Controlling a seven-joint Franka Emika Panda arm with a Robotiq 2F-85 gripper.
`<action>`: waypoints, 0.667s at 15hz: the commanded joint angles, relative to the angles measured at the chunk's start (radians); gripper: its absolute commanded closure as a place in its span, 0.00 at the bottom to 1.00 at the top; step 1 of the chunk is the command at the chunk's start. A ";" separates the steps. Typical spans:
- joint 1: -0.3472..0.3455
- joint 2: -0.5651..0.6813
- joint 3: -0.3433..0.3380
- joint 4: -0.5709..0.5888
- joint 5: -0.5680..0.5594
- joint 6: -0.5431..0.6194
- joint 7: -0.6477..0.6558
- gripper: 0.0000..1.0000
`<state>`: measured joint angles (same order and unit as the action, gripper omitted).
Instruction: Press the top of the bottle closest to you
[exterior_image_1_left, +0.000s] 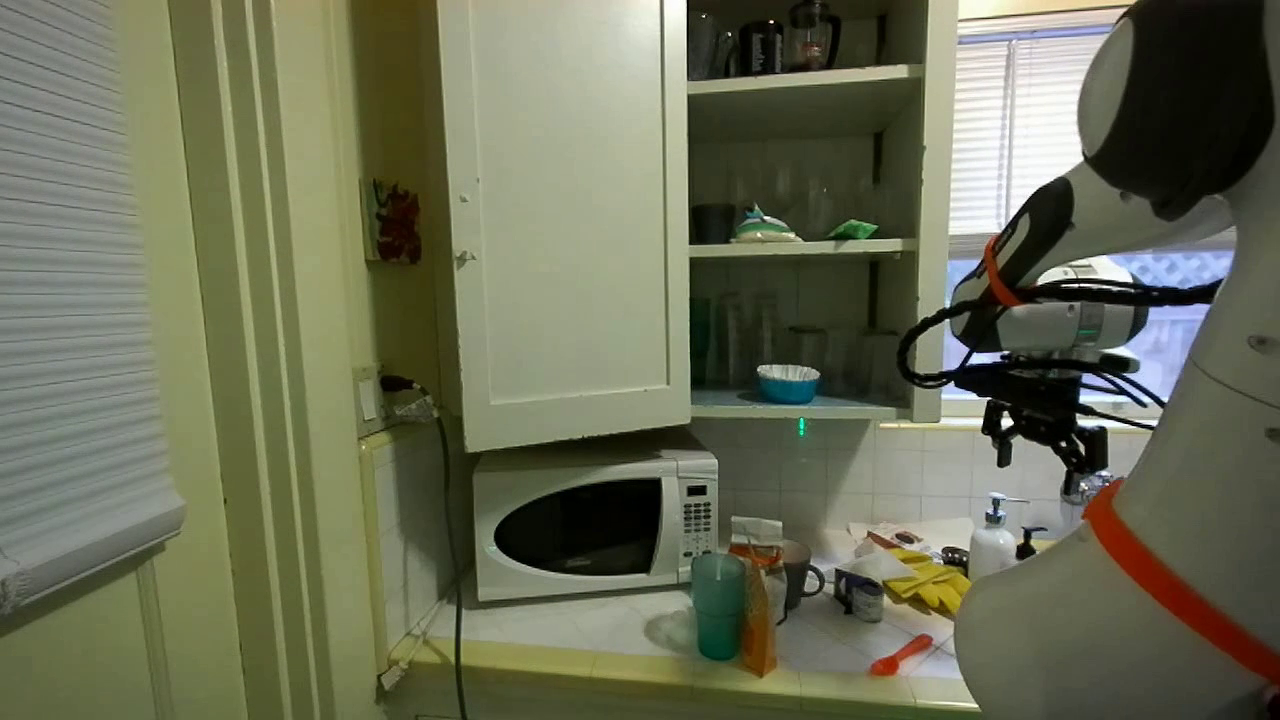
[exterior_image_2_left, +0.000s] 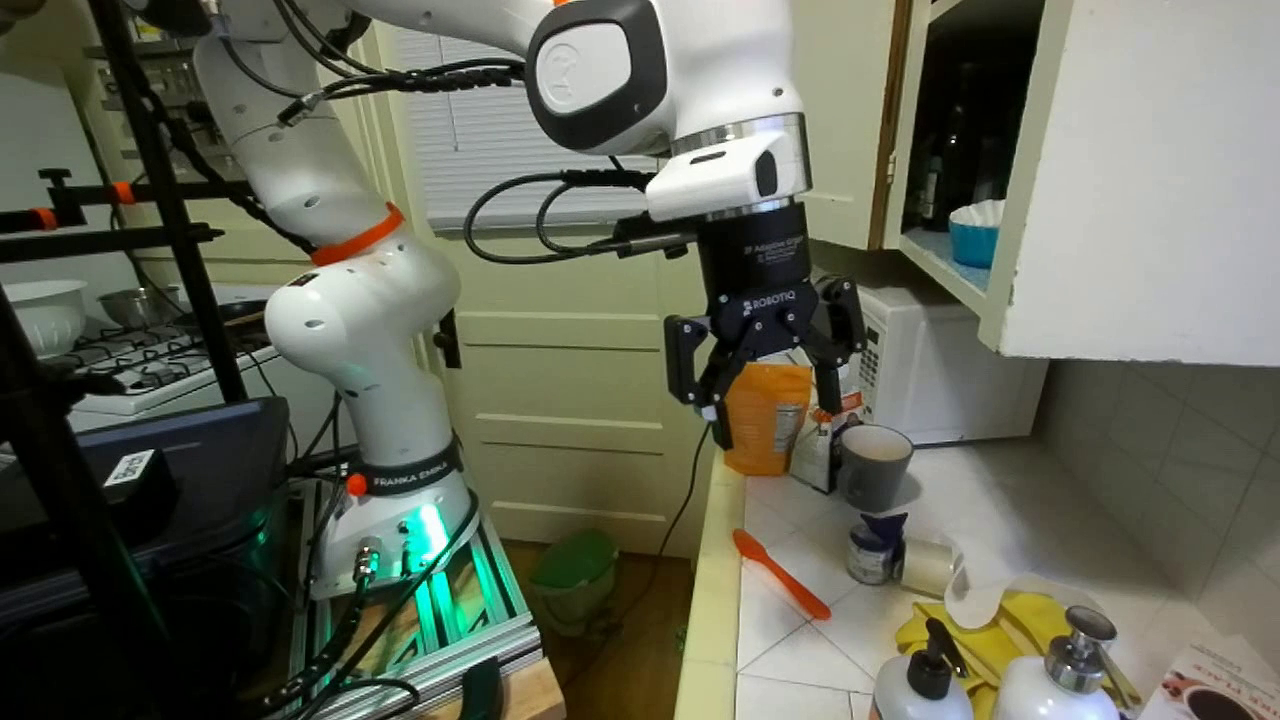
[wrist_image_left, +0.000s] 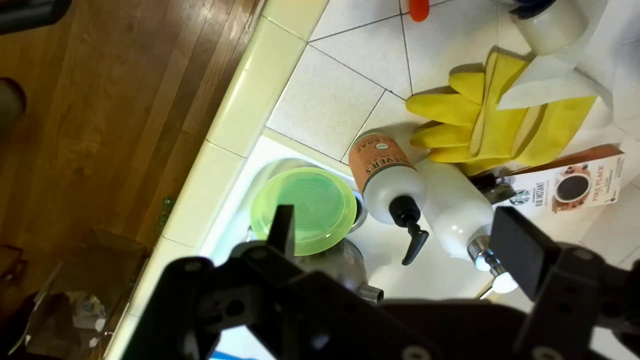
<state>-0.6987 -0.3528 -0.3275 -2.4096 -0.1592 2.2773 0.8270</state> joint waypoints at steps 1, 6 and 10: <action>0.009 0.086 -0.052 0.052 0.091 0.034 -0.057 0.00; 0.002 0.108 -0.066 0.059 0.130 0.033 -0.090 0.00; 0.007 0.151 -0.081 0.085 0.152 0.033 -0.105 0.00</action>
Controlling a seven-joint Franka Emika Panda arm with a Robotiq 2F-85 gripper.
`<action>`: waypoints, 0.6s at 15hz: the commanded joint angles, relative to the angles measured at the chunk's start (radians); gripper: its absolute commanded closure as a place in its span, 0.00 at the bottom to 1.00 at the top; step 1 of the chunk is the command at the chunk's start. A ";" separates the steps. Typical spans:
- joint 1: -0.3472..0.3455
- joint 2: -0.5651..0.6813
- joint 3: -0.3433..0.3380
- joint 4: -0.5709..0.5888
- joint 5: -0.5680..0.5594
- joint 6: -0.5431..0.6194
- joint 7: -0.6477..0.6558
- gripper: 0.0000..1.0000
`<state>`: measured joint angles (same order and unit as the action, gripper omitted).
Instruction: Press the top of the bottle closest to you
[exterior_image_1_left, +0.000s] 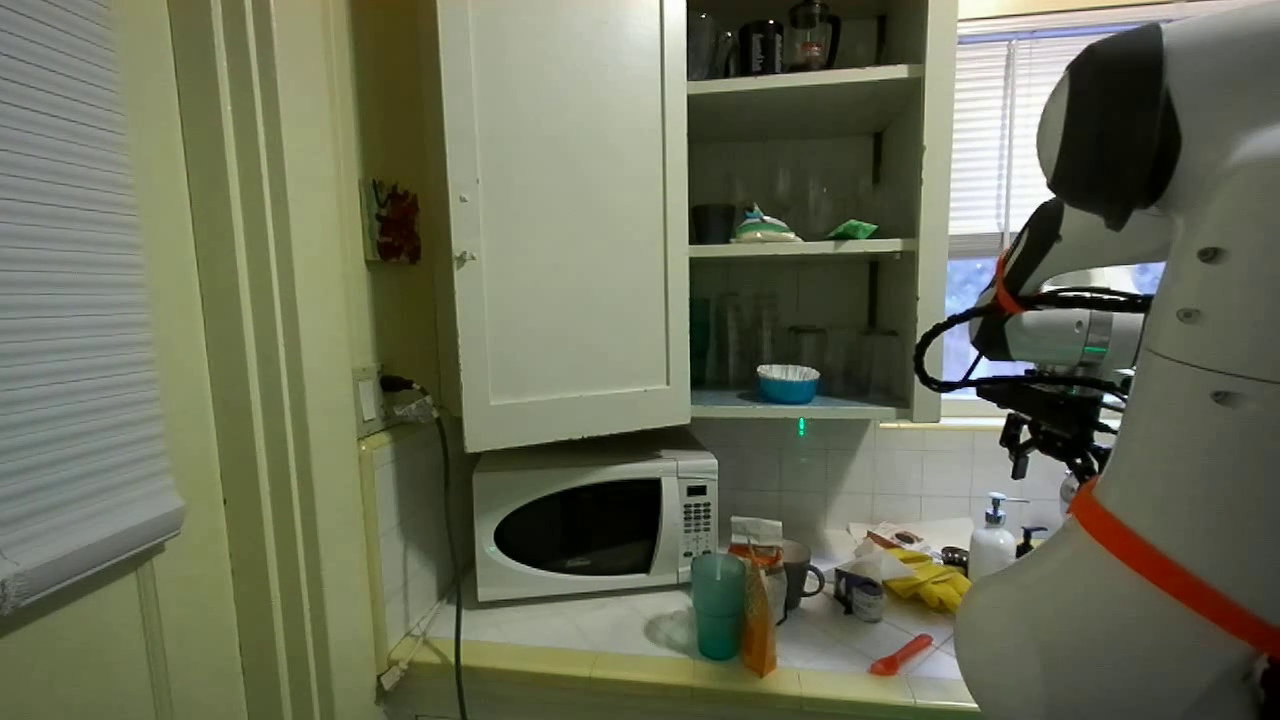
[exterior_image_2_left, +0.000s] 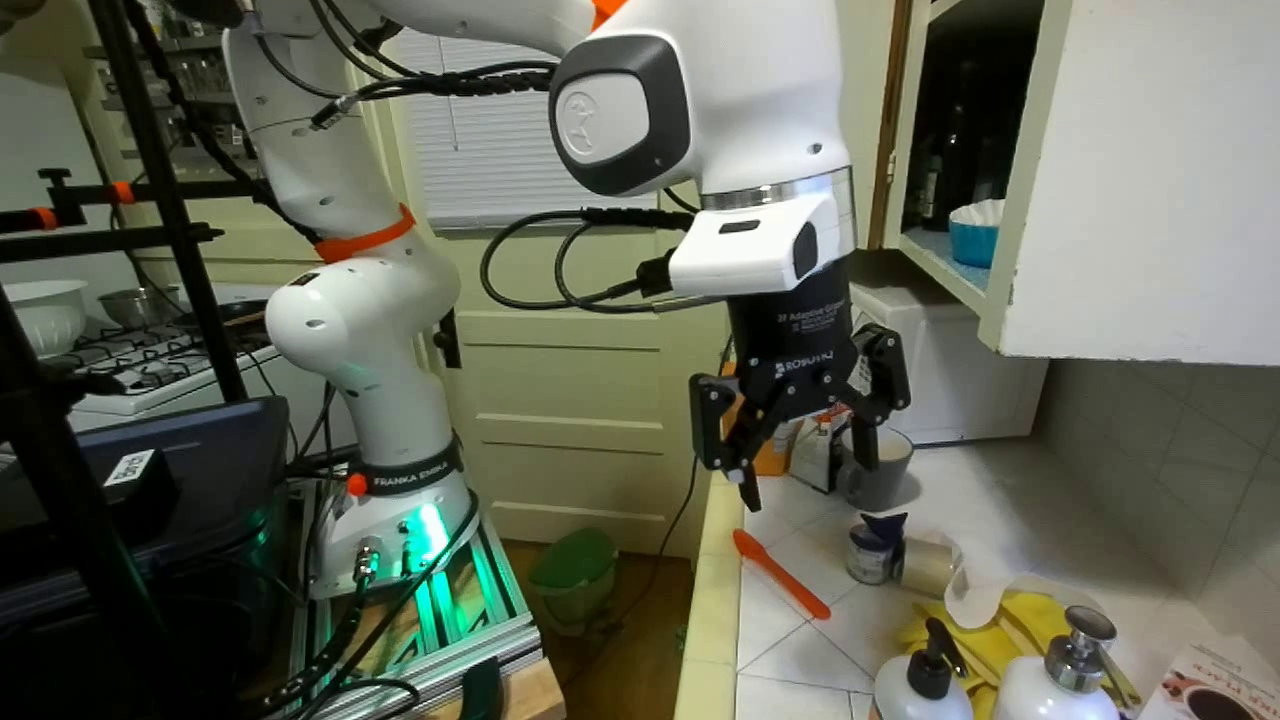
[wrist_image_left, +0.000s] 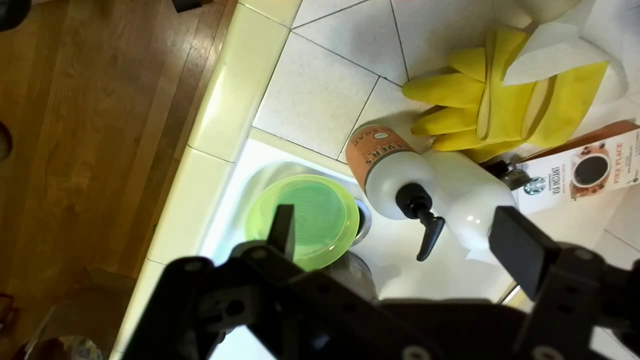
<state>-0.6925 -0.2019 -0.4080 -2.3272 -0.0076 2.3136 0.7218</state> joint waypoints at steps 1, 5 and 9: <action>0.002 0.001 -0.001 0.003 0.000 -0.003 0.000 0.00; 0.001 0.067 0.000 0.045 -0.004 -0.012 0.032 0.00; 0.009 0.142 -0.019 0.100 0.029 -0.013 0.029 0.26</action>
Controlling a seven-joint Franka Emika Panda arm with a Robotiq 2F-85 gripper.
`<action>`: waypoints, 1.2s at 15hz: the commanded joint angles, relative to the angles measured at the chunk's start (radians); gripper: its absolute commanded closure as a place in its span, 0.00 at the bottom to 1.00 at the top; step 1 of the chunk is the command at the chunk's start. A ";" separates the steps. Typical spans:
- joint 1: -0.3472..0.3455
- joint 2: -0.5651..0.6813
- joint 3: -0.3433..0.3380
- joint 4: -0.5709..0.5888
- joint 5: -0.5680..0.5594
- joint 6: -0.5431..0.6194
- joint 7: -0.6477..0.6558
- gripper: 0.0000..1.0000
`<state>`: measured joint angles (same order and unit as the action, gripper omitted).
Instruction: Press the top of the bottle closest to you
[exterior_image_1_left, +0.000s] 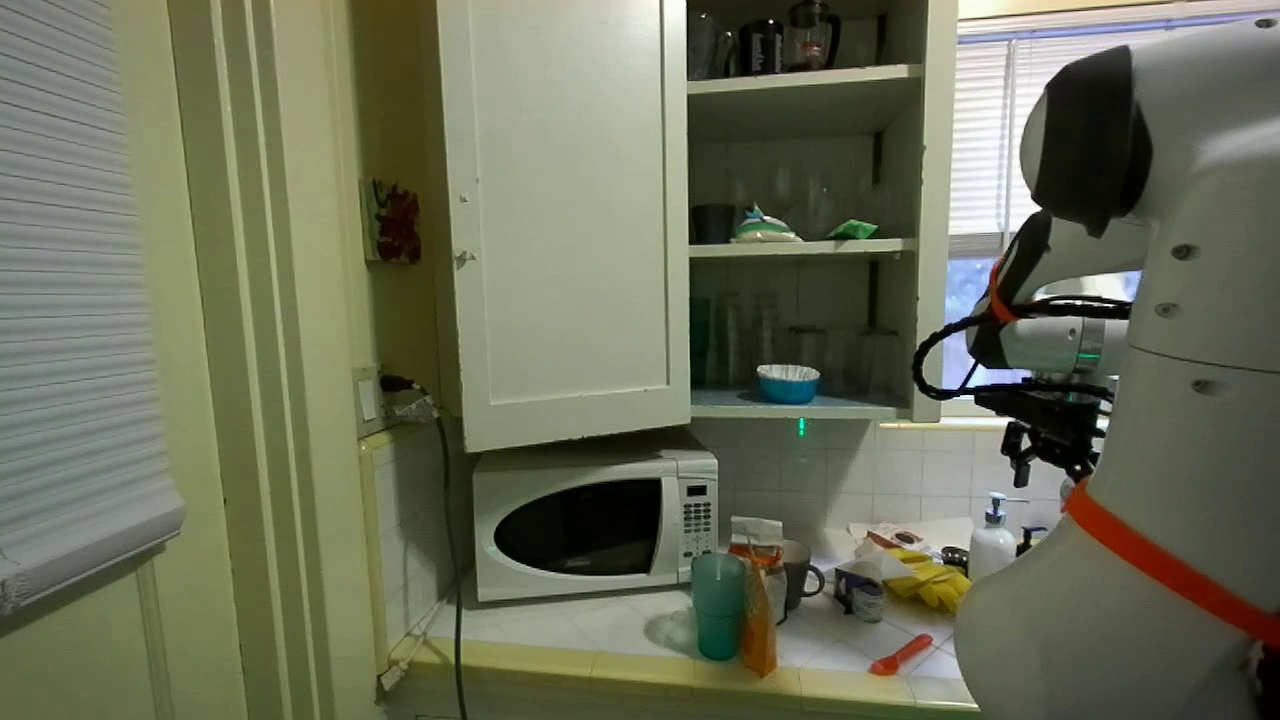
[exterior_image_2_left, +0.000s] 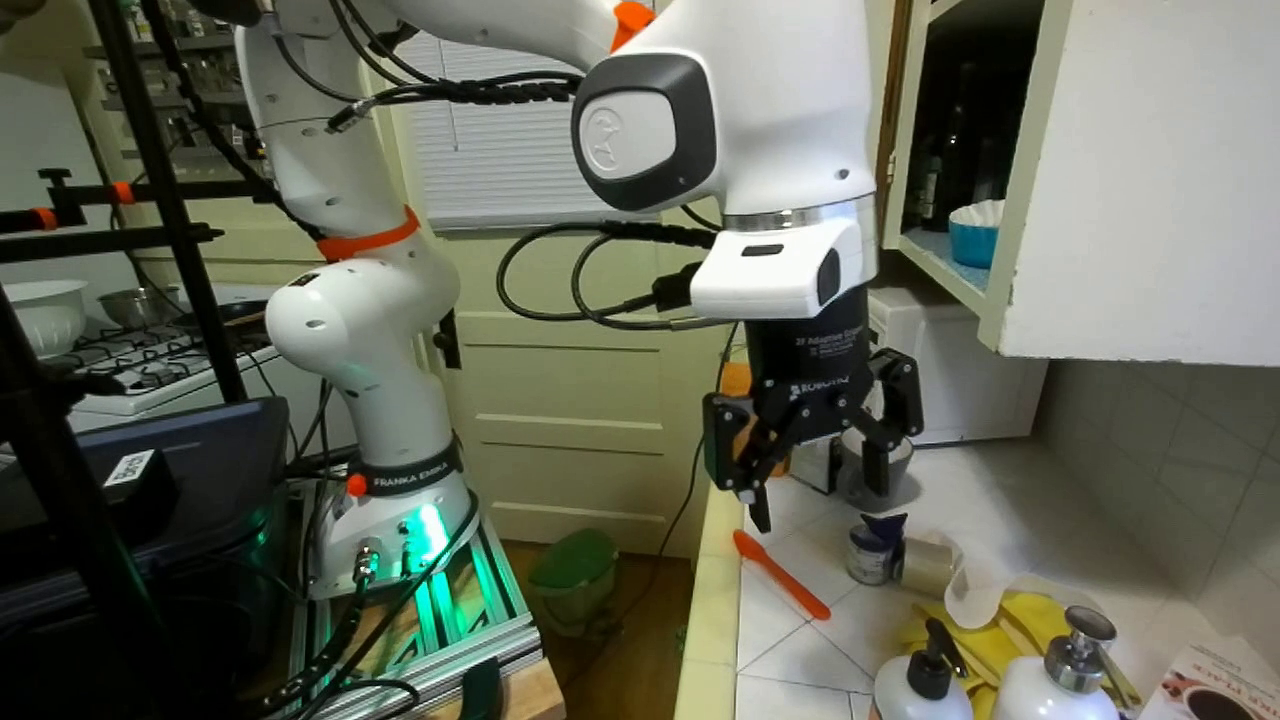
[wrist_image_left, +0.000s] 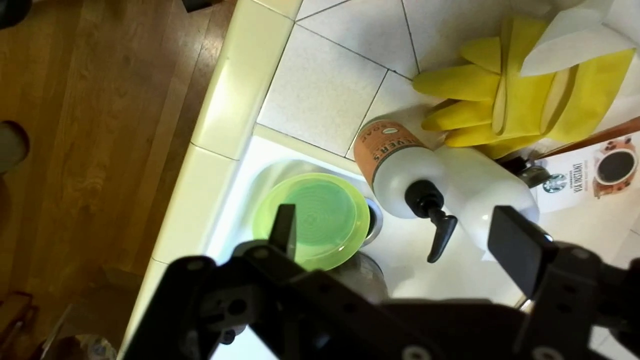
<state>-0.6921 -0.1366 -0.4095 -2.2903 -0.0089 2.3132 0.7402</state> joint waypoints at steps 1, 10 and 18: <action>0.011 0.093 -0.022 0.075 0.040 -0.011 0.006 0.27; 0.013 0.233 -0.056 0.173 0.190 0.003 -0.041 0.89; 0.004 0.307 -0.065 0.220 0.299 0.027 -0.111 1.00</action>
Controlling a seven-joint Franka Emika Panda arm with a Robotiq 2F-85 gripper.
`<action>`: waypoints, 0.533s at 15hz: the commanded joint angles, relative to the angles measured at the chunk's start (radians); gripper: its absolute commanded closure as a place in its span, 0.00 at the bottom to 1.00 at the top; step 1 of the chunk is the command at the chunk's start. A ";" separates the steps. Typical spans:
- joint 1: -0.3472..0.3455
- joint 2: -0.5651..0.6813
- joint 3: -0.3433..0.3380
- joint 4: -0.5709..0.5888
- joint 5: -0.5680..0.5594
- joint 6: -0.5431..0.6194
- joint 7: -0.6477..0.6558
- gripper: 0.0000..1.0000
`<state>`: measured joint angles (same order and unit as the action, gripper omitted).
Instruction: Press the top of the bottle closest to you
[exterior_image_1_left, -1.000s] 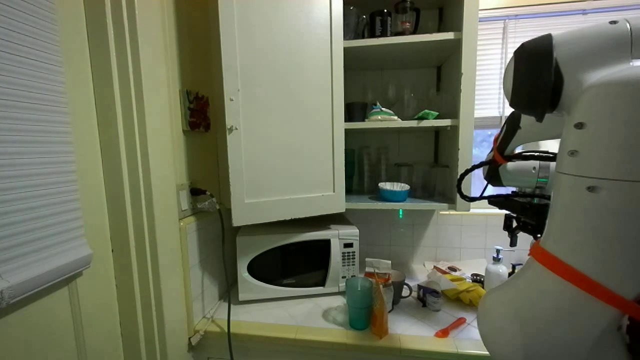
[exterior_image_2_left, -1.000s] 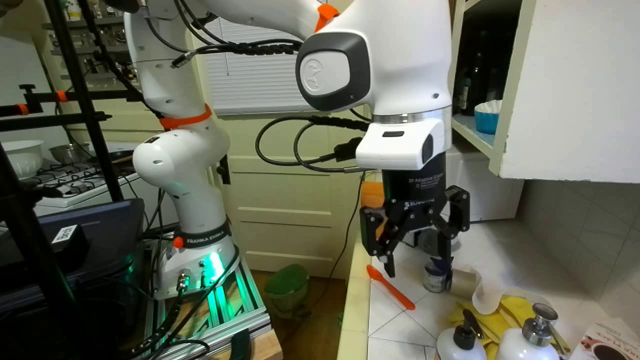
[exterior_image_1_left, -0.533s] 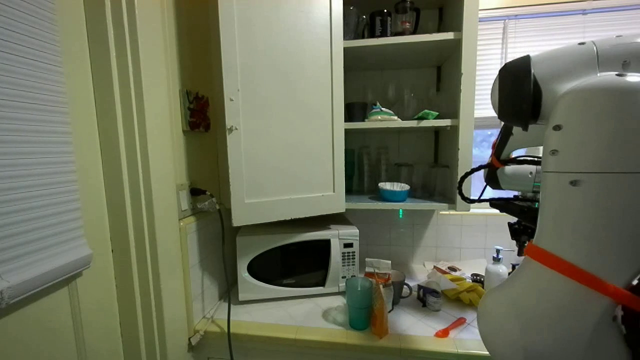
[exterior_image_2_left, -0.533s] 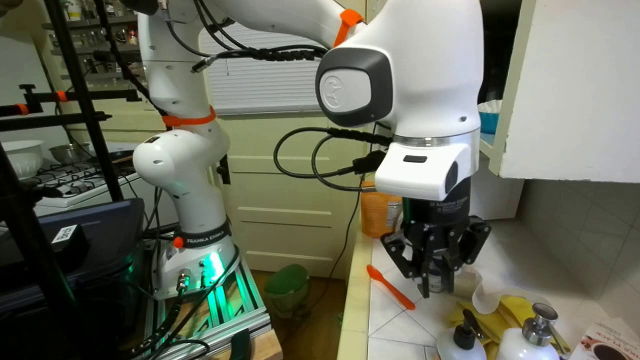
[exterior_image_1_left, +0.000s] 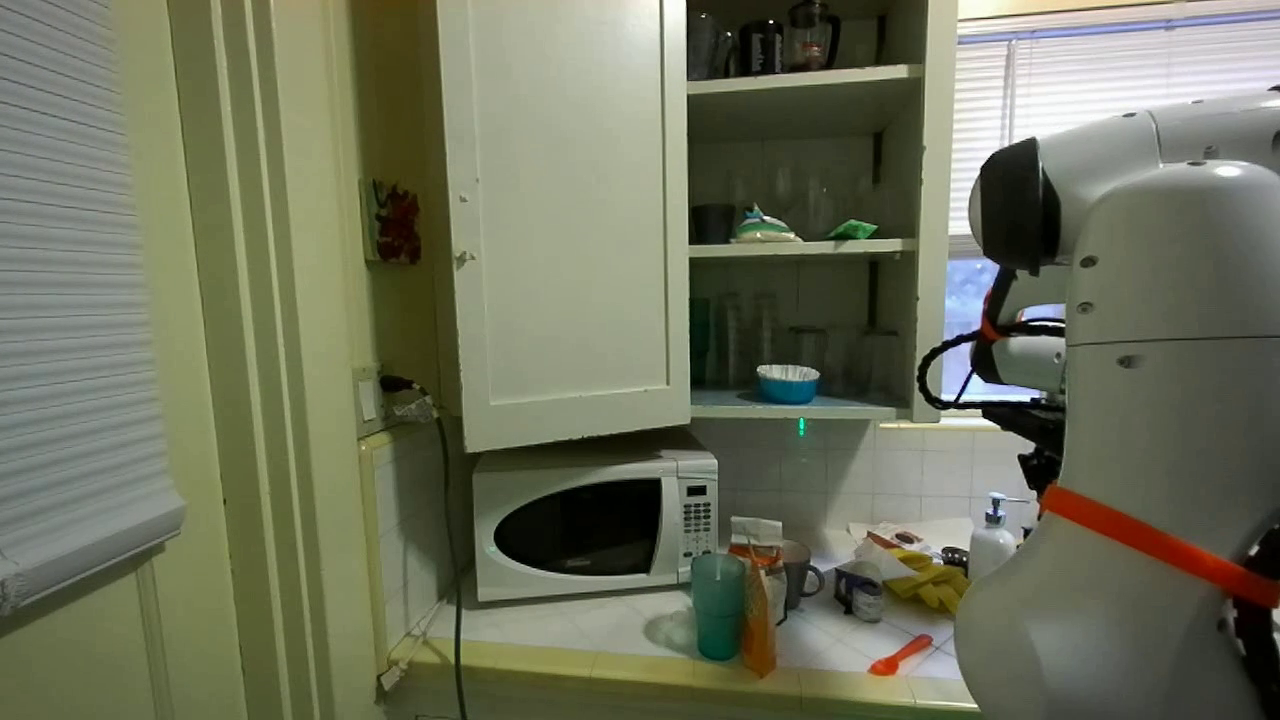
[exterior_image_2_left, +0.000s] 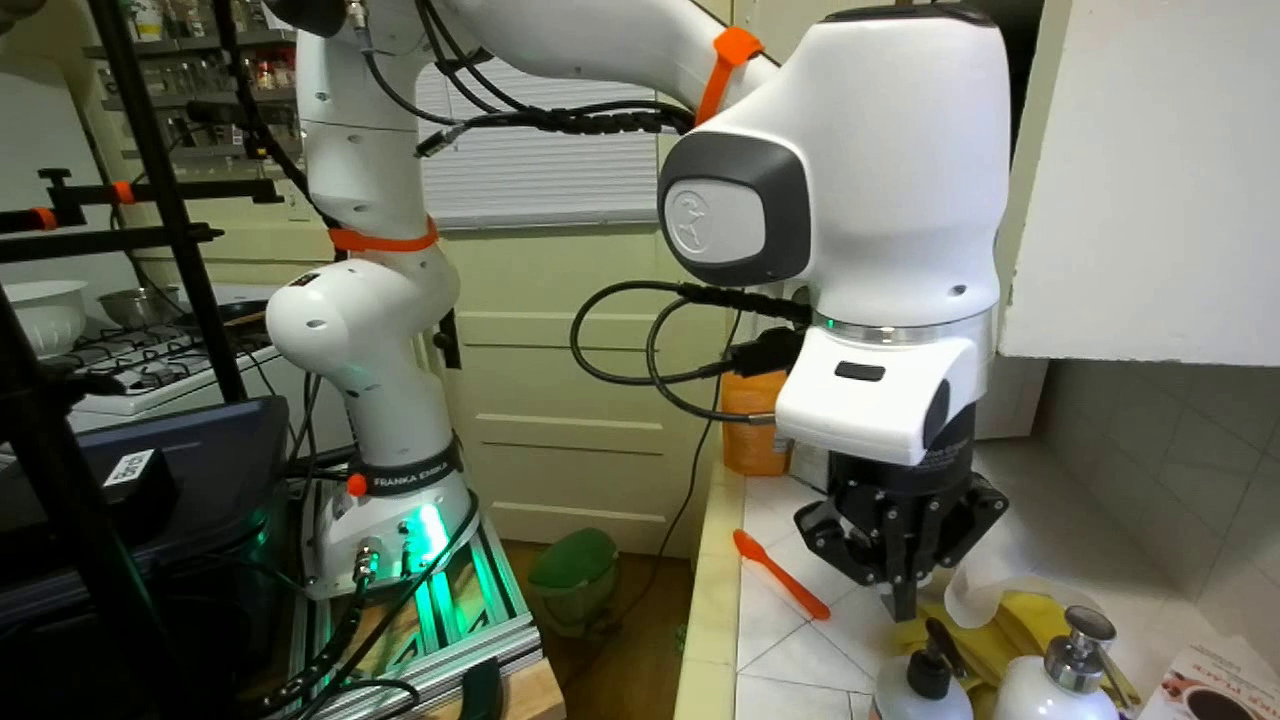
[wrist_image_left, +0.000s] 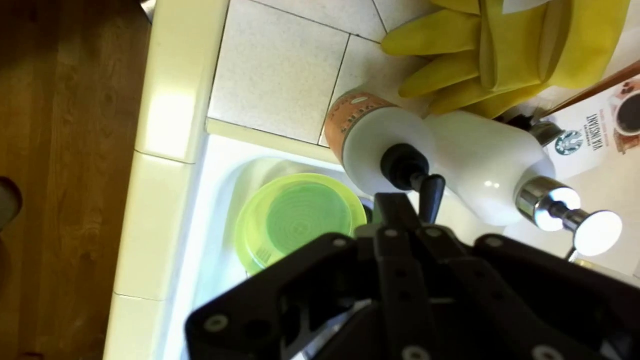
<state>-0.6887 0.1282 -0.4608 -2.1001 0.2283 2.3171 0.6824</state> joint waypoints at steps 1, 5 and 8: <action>0.000 0.051 -0.014 0.034 0.075 0.031 -0.065 1.00; -0.004 0.079 -0.012 0.051 0.129 0.053 -0.121 1.00; -0.006 0.101 -0.008 0.064 0.168 0.063 -0.157 1.00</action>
<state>-0.6893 0.1902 -0.4679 -2.0640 0.3337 2.3621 0.5812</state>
